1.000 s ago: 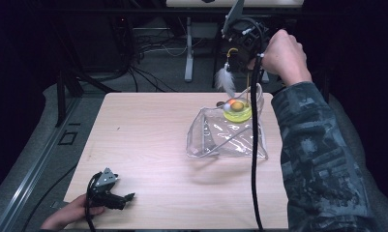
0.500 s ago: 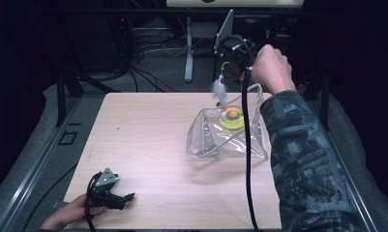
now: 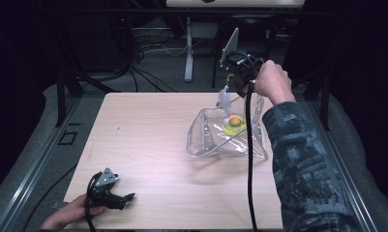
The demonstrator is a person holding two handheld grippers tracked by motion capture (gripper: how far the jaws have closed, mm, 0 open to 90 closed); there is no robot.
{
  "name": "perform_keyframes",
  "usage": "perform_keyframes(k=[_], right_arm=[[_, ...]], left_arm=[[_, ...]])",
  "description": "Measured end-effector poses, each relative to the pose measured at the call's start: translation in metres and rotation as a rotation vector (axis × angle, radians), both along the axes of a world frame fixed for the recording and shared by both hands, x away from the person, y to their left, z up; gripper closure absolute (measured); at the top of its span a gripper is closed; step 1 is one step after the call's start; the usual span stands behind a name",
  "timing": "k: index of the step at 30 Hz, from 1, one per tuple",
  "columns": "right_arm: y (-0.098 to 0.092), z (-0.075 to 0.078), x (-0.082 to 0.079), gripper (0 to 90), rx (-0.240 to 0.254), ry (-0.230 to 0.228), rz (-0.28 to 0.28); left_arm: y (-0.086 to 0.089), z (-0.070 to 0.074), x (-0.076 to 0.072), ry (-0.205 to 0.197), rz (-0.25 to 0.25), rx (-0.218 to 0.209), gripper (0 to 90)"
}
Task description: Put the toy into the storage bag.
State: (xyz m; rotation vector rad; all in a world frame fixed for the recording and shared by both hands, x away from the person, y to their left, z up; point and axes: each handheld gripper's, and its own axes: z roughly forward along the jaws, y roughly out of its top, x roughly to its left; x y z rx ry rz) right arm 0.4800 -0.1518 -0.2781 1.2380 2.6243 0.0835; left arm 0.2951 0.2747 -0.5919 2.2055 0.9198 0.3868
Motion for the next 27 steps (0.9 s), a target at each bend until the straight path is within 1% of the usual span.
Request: perform_keyframes(k=[1, 2, 4, 6, 7, 8, 9, 13, 16, 19, 20, 22, 27], right_arm=[[-0.004, -0.004, 0.0, 87.5, -0.001, 0.006, -0.006], [-0.004, -0.004, 0.0, 87.5, -0.001, 0.006, -0.006], [-0.007, -0.009, 0.0, 87.5, 0.01, 0.009, -0.011], [-0.01, -0.014, 0.0, 87.5, 0.008, 0.012, -0.01], [-0.012, -0.019, -0.001, 87.5, 0.013, 0.013, -0.01], [-0.015, -0.023, -0.001, 87.5, 0.011, 0.023, -0.014], [-0.015, -0.023, -0.001, 87.5, 0.011, 0.023, -0.014], [-0.02, -0.037, -0.002, 87.5, 0.024, 0.029, -0.018], [-0.021, -0.041, -0.003, 87.5, 0.021, 0.031, -0.02], [-0.023, -0.047, -0.003, 87.5, 0.033, 0.028, -0.03], [-0.024, -0.049, -0.003, 87.5, 0.029, 0.033, -0.028], [-0.024, -0.052, -0.004, 87.4, 0.023, 0.024, -0.022], [-0.024, -0.06, -0.006, 87.5, 0.014, 0.019, -0.019]], left_arm=[[0.0, 0.0, 0.0, 0.0, 0.0, 0.0, 0.0], [0.0, 0.0, 0.0, 0.0, 0.0, 0.0, 0.0], [0.0, 0.0, 0.0, 0.0, 0.0, 0.0, 0.0], [0.0, 0.0, 0.0, 0.0, 0.0, 0.0, 0.0], [0.0, 0.0, 0.0, 0.0, 0.0, 0.0, 0.0], [0.0, 0.0, 0.0, 0.0, 0.0, 0.0, 0.0], [0.0, 0.0, 0.0, 0.0, 0.0, 0.0, 0.0], [0.0, 0.0, 0.0, 0.0, 0.0, 0.0, 0.0], [0.0, 0.0, 0.0, 0.0, 0.0, 0.0, 0.0], [0.0, 0.0, 0.0, 0.0, 0.0, 0.0, 0.0], [0.0, 0.0, 0.0, 0.0, 0.0, 0.0, 0.0], [0.0, 0.0, 0.0, 0.0, 0.0, 0.0, 0.0], [0.0, 0.0, 0.0, 0.0, 0.0, 0.0, 0.0]])
